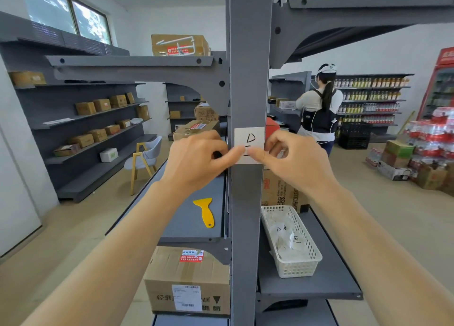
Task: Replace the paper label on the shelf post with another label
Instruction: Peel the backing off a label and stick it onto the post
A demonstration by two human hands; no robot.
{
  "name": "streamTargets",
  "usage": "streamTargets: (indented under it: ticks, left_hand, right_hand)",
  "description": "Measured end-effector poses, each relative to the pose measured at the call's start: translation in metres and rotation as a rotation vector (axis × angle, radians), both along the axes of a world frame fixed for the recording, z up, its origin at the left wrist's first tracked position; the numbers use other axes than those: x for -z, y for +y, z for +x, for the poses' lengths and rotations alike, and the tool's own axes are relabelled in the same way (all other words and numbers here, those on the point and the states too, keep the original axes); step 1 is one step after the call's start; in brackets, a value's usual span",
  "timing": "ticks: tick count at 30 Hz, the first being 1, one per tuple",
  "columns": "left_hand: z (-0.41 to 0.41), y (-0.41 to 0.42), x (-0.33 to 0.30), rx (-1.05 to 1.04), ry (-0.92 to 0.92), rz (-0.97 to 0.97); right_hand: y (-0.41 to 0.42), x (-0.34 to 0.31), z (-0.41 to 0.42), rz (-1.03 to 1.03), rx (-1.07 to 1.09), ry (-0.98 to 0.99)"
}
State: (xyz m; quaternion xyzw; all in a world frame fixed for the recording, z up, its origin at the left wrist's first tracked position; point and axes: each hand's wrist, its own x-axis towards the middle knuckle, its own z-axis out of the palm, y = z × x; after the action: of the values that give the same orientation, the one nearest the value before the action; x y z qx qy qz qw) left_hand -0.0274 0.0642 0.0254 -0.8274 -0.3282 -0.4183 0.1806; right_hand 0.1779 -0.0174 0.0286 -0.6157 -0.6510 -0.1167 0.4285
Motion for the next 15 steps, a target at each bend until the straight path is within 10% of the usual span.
streamTargets:
  ticks: [15]
  left_hand:
    - [0.012,0.002,0.005,-0.050,-0.154,-0.030]
  right_hand:
    - [0.013,-0.005,0.005,-0.062,-0.068,0.146]
